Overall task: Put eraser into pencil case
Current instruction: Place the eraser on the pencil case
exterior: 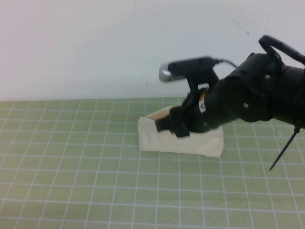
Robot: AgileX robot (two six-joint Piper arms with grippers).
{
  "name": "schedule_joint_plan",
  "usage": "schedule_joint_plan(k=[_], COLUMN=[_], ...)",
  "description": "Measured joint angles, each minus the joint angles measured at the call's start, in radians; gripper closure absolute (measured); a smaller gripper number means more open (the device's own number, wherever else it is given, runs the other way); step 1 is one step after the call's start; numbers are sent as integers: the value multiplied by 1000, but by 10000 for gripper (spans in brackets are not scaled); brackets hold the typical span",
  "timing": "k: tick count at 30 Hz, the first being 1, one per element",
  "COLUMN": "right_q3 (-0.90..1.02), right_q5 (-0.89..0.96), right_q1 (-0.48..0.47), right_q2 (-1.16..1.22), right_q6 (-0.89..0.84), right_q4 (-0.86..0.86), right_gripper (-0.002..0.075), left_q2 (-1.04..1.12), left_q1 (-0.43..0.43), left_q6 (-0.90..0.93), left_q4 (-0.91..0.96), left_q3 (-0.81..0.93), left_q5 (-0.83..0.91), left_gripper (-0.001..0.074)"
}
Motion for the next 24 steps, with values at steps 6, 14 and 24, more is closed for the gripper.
schedule_joint_plan(k=[6, 14, 24], right_q3=[0, 1, 5], right_q5=[-219, -324, -368], right_q1=[-24, -105, -109], right_q2=[31, 139, 144], right_q6=[75, 136, 142], right_q4=[-100, -111, -125], right_gripper=[419, 420, 271], left_q2=[0, 0, 0], left_q1=[0, 0, 0], left_q6=[0, 0, 0], left_q4=[0, 0, 0], left_q3=[0, 0, 0], left_q5=[0, 0, 0], left_gripper=[736, 736, 736])
